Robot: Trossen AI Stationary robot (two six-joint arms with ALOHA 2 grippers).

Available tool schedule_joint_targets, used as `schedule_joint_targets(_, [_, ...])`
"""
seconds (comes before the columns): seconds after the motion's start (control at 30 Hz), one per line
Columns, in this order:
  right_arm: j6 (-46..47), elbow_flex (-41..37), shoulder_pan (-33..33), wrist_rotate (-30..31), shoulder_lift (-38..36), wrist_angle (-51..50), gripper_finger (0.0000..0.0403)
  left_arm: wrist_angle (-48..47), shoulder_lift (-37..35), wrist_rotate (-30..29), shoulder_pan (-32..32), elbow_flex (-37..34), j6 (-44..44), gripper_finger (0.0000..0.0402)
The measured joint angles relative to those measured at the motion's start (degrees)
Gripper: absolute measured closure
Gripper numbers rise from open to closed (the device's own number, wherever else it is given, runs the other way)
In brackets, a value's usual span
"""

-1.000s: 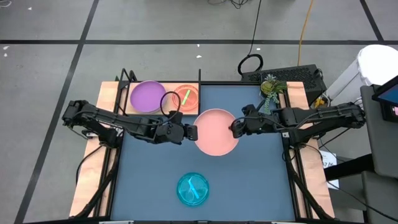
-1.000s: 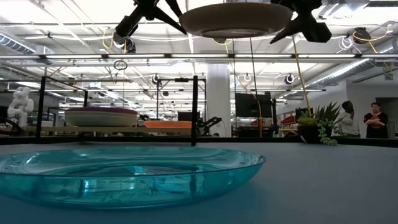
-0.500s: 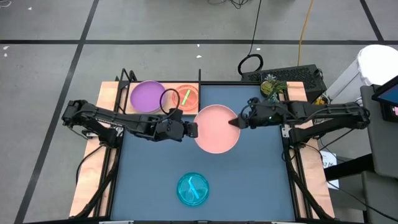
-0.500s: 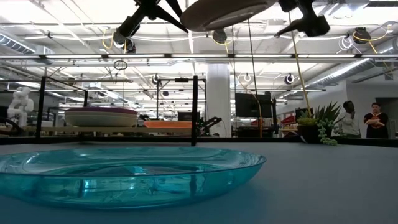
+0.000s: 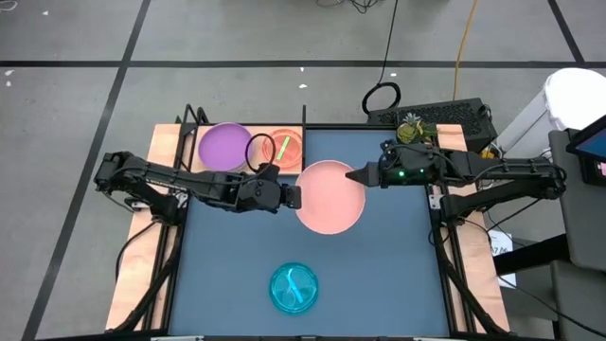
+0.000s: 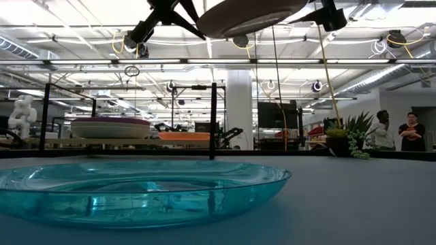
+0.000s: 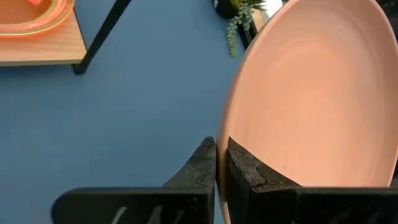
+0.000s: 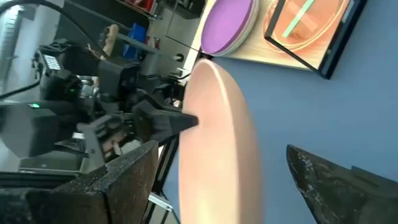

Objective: Place and stack plates onto a shelf
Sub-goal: Stack the light orange plate on top of the violet plate on the shelf

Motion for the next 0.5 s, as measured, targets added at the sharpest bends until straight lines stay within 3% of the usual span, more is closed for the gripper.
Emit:
schedule_joint_targets(0.2, [0.0, 0.0, -0.5, -0.6, -1.2, 0.4, 0.0062, -1.0, -2.0, 1.2, 1.5, 0.0, 0.8, 0.0391])
schedule_joint_targets(0.5, [-1.3, 0.0, -0.5, -0.5, -4.3, 0.5, 0.0062, -10.1, -6.9, 1.3, 5.8, 0.0, 1.4, 0.0391])
